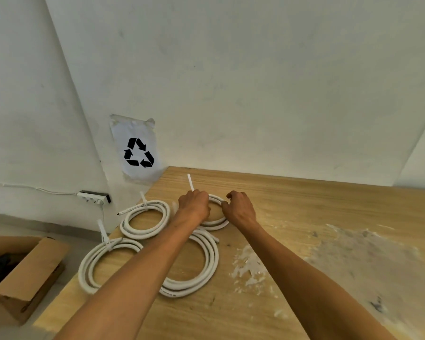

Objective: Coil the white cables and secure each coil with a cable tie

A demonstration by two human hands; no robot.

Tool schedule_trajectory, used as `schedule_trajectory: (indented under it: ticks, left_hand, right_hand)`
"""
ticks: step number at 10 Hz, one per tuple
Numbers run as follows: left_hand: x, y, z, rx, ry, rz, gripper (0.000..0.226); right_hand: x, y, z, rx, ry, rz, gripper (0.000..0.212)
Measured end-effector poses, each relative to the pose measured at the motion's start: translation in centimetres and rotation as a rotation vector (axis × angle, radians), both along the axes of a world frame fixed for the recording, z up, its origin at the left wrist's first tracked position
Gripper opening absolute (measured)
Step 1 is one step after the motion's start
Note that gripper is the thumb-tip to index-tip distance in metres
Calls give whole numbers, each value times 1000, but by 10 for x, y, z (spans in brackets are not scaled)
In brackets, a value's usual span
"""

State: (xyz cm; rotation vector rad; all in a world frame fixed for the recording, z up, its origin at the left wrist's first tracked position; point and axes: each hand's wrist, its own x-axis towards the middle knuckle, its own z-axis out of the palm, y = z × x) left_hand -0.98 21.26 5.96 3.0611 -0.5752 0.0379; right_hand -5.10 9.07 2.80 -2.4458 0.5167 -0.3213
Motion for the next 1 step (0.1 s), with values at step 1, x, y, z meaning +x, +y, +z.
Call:
schedule_trajectory:
  ticks: [1]
  left_hand:
    - [-18, 0, -5, -183, 51, -87, 39]
  right_hand:
    - [-24, -7, 17, 21, -23, 8, 44]
